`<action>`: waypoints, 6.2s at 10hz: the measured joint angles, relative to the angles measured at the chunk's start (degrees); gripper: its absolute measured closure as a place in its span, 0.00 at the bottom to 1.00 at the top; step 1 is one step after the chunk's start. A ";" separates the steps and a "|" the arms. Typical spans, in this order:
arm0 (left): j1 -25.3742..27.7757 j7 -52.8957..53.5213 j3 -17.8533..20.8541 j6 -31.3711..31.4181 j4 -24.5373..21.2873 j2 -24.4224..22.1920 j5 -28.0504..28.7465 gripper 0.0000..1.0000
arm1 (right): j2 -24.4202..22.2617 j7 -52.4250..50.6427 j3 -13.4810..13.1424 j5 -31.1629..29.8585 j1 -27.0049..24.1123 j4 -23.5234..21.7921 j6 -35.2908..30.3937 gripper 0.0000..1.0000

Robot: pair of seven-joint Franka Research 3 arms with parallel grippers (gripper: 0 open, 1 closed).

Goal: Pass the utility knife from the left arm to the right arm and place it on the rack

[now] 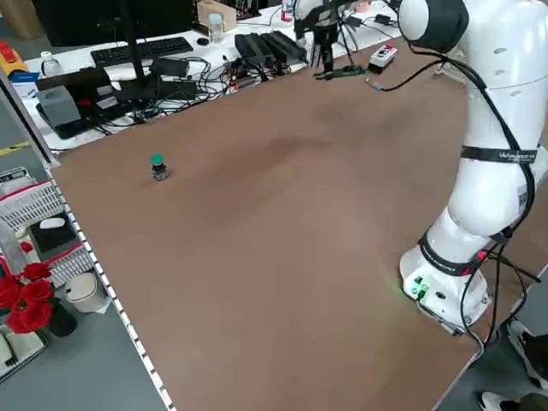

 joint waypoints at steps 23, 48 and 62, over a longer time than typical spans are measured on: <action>-1.71 -29.97 -18.83 -7.33 9.79 -0.90 -3.66 0.67 | 22.58 15.94 23.25 -11.62 6.69 15.95 12.06 0.07; 4.02 -27.81 -19.77 -10.73 11.24 -2.97 -3.69 0.00 | 23.19 26.75 23.18 -13.52 6.26 16.35 13.46 0.58; 28.63 38.91 -19.64 -24.39 10.84 -9.34 7.81 0.00 | -5.00 37.69 -12.30 -3.97 -4.00 -16.64 3.24 0.58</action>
